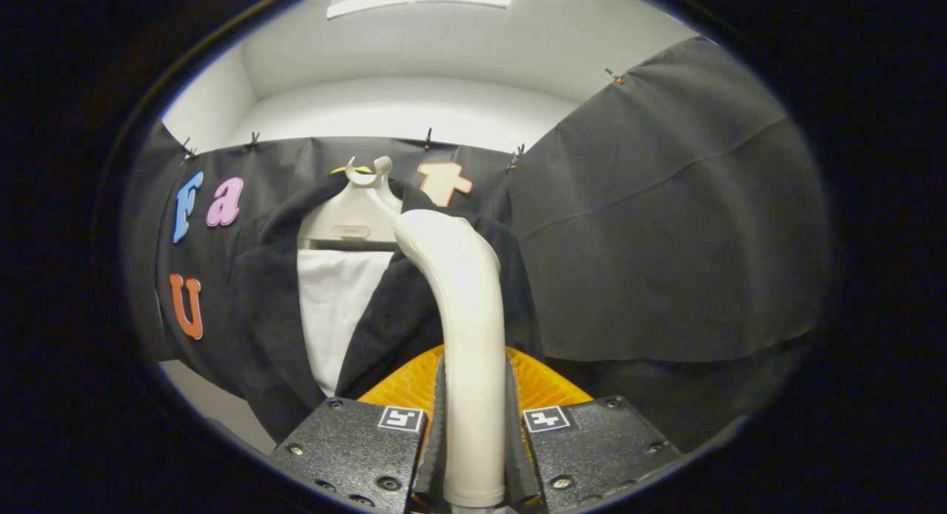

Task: Iron the clothes twice with a garment steamer, once on the left side and once on the right side.

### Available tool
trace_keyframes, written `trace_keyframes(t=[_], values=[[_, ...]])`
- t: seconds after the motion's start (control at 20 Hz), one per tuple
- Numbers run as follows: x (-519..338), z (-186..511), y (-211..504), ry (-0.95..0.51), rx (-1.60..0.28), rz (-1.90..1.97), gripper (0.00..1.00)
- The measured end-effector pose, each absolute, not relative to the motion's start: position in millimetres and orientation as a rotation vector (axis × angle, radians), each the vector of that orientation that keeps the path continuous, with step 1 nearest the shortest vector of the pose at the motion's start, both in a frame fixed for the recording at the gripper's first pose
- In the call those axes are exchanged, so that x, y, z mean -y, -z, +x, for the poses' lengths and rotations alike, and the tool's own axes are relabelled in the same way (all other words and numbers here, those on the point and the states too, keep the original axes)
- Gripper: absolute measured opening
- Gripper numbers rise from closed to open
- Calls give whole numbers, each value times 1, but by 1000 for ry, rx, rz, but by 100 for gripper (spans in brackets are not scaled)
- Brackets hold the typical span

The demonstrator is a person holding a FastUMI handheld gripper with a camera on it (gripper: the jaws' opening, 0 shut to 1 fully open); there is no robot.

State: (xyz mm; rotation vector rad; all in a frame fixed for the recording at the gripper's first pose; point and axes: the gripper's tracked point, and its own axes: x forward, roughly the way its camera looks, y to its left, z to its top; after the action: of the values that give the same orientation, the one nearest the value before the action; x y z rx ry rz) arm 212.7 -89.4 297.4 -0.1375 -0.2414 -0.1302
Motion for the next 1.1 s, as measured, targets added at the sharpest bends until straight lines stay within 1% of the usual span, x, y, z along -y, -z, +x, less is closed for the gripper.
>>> trace_keyframes(t=[0.45,0.8,1.1], values=[[105,204,-211,191,104,-142,36],[105,205,-131,223,-34,-151,36],[106,210,-81,264,-112,-134,36]])
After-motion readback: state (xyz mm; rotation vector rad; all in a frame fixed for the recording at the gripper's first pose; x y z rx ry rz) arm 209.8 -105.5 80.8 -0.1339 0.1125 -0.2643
